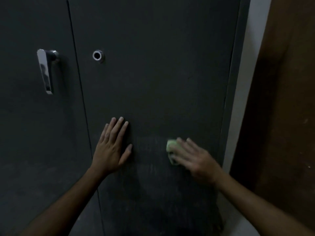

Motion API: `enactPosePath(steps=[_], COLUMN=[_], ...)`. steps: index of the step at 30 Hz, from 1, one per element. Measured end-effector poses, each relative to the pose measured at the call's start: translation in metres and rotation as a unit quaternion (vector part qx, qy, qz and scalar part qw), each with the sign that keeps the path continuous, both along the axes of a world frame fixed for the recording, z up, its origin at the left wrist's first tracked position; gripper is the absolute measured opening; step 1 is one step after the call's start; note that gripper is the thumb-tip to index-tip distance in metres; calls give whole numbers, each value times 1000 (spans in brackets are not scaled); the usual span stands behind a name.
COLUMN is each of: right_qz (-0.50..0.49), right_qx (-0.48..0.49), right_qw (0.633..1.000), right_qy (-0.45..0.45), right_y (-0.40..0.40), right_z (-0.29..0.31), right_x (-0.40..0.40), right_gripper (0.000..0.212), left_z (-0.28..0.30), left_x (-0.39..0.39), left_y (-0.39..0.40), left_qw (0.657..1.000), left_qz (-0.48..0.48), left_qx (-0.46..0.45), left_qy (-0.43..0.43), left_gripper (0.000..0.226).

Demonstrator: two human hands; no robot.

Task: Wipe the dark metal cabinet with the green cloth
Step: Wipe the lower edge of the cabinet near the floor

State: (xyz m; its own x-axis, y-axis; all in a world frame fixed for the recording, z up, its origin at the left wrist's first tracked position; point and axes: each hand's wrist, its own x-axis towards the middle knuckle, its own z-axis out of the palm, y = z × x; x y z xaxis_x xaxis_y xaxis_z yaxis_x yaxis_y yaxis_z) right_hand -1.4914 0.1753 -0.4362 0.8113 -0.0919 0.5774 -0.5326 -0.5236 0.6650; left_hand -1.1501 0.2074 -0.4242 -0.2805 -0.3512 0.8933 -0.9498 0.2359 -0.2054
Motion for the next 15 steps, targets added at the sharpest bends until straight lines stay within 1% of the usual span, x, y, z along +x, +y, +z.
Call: enactPosePath(steps=[1,2,3,4,5,6,7,8,9,10,11,12,13,14,15], right_qz=[-3,-13,-23,-26,-23,-12,2,18,32,42,53,63,70,76,74], right_qx=[-5,-1,12,30,38,40,39,43,49,56,53,47,44,42,41], right_qw=[996,983,962,941,933,941,962,984,995,998,995,992,991,994,996], right_qy=[-83,-183,-273,-337,-358,-337,-269,-173,-75,7,69,102,103,67,2], right_y=[-3,-6,-6,-4,-2,0,1,3,5,5,3,-1,-5,-9,-12], right_z=[22,42,57,63,60,48,31,14,1,-3,2,12,26,40,51], right_x=[2,5,13,24,36,45,49,49,42,33,23,17,15,16,21], right_gripper=[45,51,56,60,61,62,61,57,49,42,39,39,40,41,44], left_z=[-1,-1,-2,-3,-4,-5,-6,-6,-6,-6,-6,-6,-6,-7,-6], left_x=[0,0,-1,-1,-1,-1,-1,-1,-1,-2,-2,-1,-2,-3,-5], left_y=[-1,-2,-4,-5,-7,-8,-9,-10,-11,-12,-12,-12,-12,-11,-12], left_qw=[1000,1000,1000,1000,1000,999,999,999,999,998,998,998,998,998,998], left_qz=[2,5,10,15,20,24,29,35,39,41,44,50,55,57,57], left_qx=[-2,-7,-11,-15,-19,-23,-28,-32,-36,-38,-38,-38,-37,-38,-37], left_qy=[-1,0,1,2,1,1,-1,-3,-7,-9,-10,-10,-9,-8,-7], left_gripper=[75,75,75,75,74,74,74,74,74,74,73,73,73,73,73])
